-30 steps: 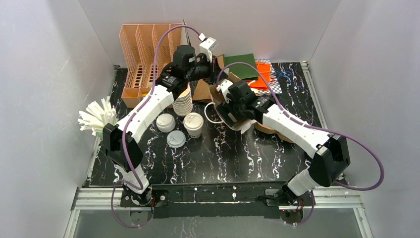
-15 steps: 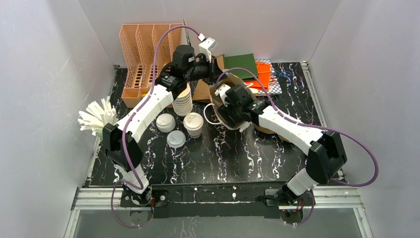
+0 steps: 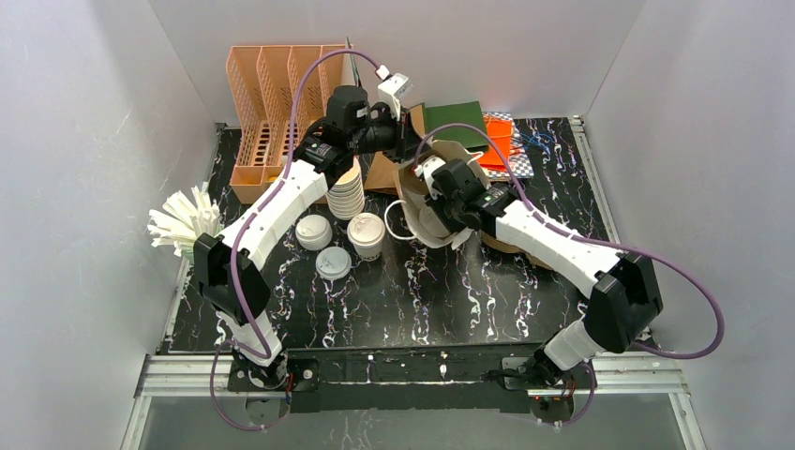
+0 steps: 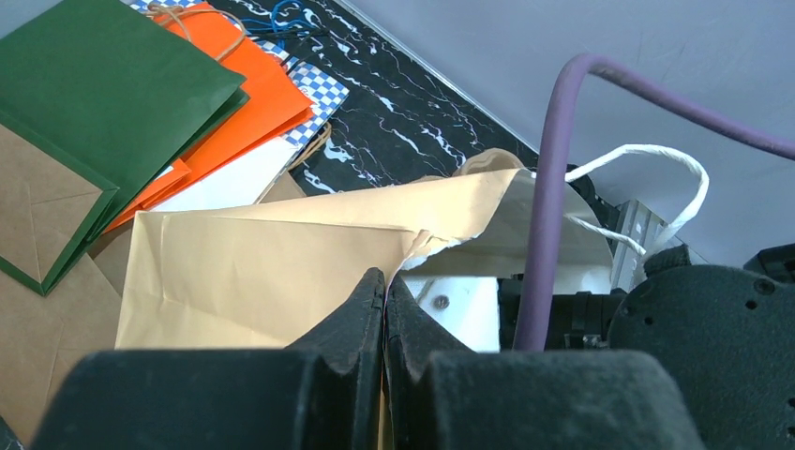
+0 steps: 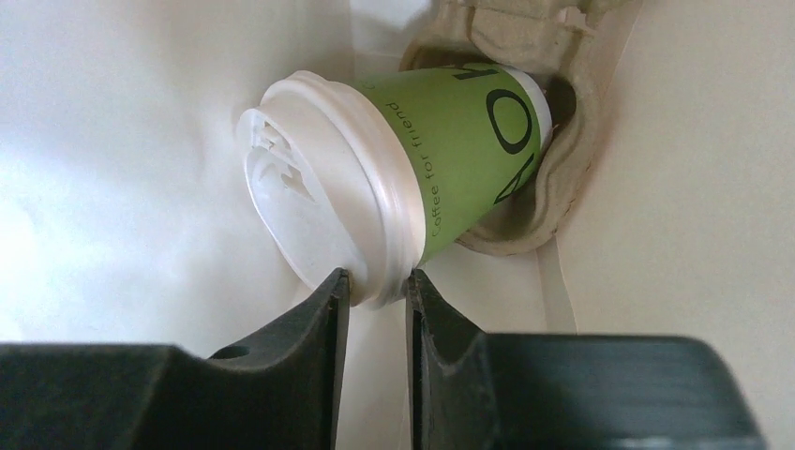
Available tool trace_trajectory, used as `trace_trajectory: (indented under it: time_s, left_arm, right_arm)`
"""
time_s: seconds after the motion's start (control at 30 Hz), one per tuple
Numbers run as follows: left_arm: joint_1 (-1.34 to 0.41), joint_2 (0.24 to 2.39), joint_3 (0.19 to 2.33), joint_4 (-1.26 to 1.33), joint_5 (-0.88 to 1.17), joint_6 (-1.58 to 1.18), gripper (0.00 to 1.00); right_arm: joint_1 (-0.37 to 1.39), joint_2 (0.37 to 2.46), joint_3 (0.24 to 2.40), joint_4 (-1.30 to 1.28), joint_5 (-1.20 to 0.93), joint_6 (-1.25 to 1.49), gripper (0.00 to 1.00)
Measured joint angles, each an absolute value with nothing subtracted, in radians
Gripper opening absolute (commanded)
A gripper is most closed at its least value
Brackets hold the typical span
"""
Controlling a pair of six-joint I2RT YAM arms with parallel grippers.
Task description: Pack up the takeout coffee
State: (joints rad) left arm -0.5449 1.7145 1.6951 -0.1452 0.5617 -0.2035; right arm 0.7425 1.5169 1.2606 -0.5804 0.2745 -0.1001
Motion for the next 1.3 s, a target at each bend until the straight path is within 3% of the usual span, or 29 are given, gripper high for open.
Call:
trace_trajectory:
  time_s: [0.4,0.7,1.3]
  left_arm:
    - [-0.535,1.712,1.682,-0.185,0.577,-0.184,0.0]
    - [-0.522,1.711,1.682,-0.234,0.573,-0.158,0.0]
    - [-0.519,1.679,1.592,-0.242,0.592,-0.126,0.0]
  right_arm:
    - [0.694,1.458,1.245,-0.638,0.269,-0.053,0.21]
    - [0.672,1.373,1.233,-0.663,0.186,-0.038,0.02]
    - [0.51,1.382,1.276,-0.69,-0.072,0.131,0.01]
